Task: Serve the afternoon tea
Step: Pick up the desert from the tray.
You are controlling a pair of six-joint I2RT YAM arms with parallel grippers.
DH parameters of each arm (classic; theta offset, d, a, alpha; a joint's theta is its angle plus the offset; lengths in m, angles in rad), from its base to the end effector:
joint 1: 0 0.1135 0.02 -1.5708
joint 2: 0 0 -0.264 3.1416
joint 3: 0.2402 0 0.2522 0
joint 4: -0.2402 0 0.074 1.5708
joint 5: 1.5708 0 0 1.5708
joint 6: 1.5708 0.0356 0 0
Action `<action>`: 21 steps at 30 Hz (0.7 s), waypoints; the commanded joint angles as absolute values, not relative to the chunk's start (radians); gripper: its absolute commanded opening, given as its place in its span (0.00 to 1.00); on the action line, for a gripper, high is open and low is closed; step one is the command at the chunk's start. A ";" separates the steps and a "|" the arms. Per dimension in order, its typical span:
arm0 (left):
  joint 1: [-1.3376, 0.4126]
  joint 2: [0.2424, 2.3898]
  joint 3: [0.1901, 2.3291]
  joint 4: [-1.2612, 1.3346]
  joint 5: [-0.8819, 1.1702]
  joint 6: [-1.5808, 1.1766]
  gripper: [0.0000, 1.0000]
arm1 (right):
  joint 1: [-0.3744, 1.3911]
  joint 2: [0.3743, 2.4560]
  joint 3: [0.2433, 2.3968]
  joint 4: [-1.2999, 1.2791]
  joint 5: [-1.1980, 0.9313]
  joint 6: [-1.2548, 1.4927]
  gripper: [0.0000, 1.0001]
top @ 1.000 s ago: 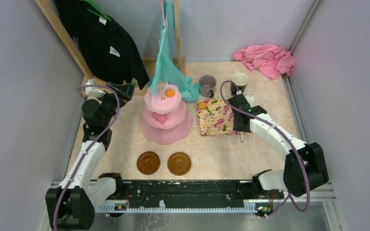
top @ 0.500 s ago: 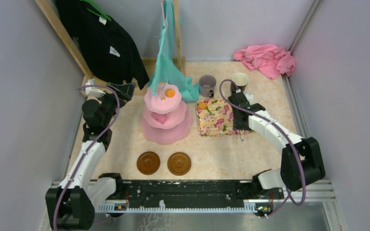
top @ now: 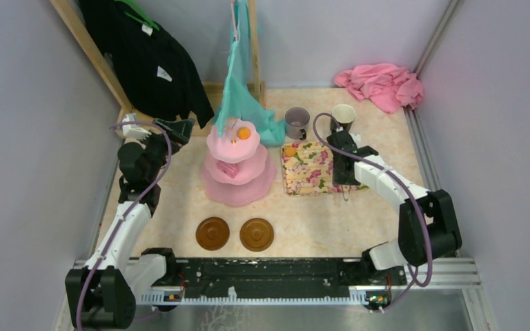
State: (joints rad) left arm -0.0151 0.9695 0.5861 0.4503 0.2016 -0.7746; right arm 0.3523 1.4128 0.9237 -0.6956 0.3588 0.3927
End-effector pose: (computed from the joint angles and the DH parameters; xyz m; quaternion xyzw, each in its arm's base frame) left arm 0.2288 -0.0106 0.3025 -0.1837 0.6584 -0.3430 0.6443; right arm 0.2515 0.0791 0.2127 0.0537 0.9648 -0.0944 0.2396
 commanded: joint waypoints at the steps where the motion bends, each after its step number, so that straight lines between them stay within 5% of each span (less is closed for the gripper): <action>1: -0.009 0.971 0.581 0.494 0.199 -0.771 0.99 | 0.329 1.423 0.980 -0.653 0.346 0.370 0.39; 21: -0.007 0.986 0.581 0.494 0.207 -0.772 0.99 | 0.272 1.458 0.952 -0.610 0.287 0.350 0.32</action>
State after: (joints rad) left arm -0.0151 0.9810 0.5861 0.4507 0.2016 -0.7742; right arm 0.2844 1.4559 0.9314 -0.6468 0.2905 0.3584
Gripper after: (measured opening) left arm 0.994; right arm 0.354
